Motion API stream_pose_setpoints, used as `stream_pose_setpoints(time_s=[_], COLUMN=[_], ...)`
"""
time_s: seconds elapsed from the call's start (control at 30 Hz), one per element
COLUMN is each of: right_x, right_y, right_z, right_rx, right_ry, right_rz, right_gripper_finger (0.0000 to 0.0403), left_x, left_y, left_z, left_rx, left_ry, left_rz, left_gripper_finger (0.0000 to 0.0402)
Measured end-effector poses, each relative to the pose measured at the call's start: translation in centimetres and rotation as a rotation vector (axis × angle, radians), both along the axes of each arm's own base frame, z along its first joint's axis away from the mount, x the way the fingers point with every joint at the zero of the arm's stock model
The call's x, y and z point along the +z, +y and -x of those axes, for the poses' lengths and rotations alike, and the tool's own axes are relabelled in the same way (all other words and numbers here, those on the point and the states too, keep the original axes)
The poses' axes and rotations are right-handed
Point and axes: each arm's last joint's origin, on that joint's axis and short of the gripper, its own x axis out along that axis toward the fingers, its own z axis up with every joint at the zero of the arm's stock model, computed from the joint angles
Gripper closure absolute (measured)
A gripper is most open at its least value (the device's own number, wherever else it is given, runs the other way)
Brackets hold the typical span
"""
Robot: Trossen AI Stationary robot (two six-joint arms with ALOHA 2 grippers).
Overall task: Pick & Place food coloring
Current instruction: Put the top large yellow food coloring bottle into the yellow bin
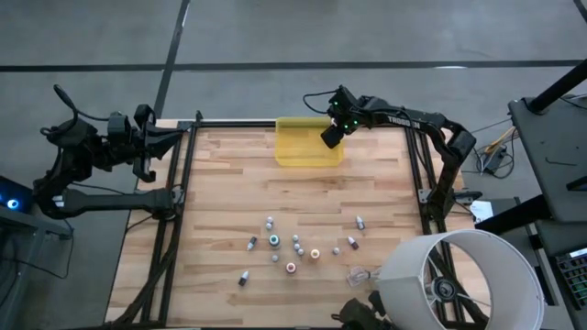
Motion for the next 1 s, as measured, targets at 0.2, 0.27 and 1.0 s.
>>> stream_pose_setpoints(time_s=[0.2,0.27,1.0], right_x=[0.5,0.8,1.5], right_y=[0.1,0.2,0.3], right_z=[0.1,0.2,0.4], right_rx=[0.001,0.001,0.000], right_ry=[-0.010,-0.017,-0.032], right_rz=[0.007,0.013,0.026], right_gripper_finger=[0.0275,0.0274,0.0247], left_x=[0.0,0.0,0.0], left_y=[0.0,0.0,0.0], left_z=[0.0,0.0,0.0], left_rx=[0.000,0.000,0.000], left_ry=[0.000,0.000,0.000], left_rz=[0.000,0.000,0.000], left_gripper_finger=[0.0401,0.0401,0.0401])
